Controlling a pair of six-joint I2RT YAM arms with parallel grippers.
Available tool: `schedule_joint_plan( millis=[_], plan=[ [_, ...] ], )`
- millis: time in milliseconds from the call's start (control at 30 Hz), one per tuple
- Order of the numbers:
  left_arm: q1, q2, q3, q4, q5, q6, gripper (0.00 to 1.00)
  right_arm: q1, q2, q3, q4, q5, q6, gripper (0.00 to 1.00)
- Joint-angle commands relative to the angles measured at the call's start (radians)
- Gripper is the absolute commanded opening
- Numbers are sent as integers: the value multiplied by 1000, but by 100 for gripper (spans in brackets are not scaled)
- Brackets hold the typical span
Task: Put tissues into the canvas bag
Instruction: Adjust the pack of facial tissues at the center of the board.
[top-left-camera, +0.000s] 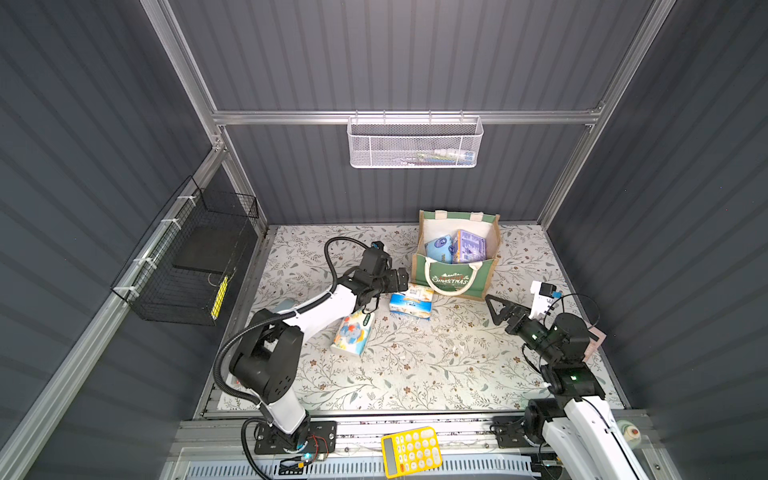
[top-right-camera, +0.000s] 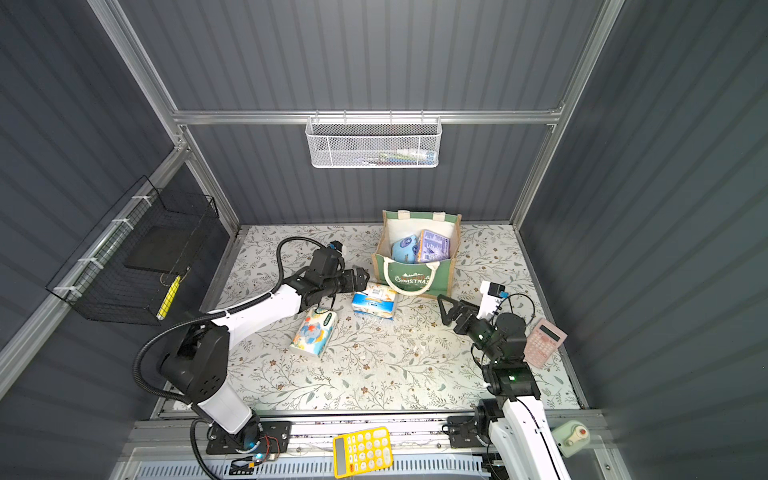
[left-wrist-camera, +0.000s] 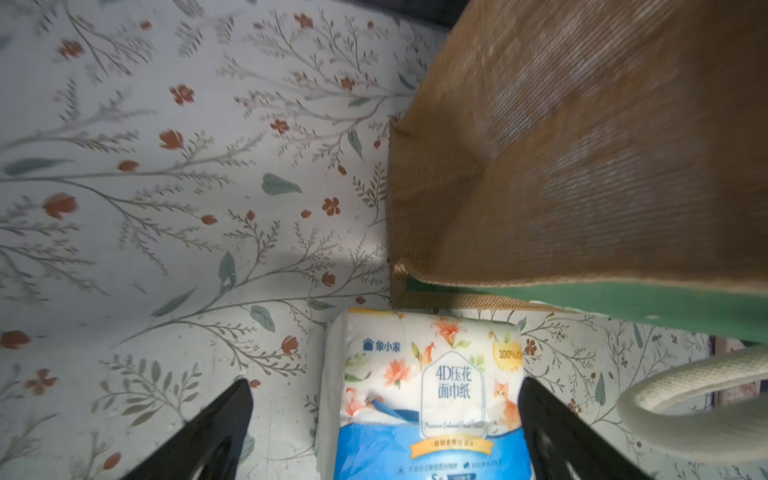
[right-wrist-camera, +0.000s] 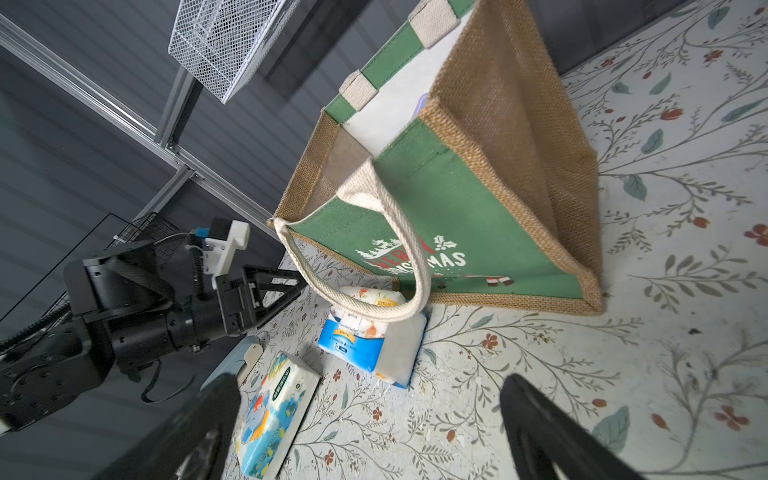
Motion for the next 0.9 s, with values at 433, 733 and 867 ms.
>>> schedule_joint_plan(
  millis=[433, 733, 867],
  plan=[
    [26, 163, 7, 144, 315, 119, 98, -2, 3, -39, 17, 8, 8, 99],
    [25, 199, -20, 256, 504, 45, 90, 1, 44, -125, 103, -26, 76, 97],
    [23, 198, -68, 350, 553, -25, 88, 17, 85, -200, 212, -33, 153, 90]
  ],
)
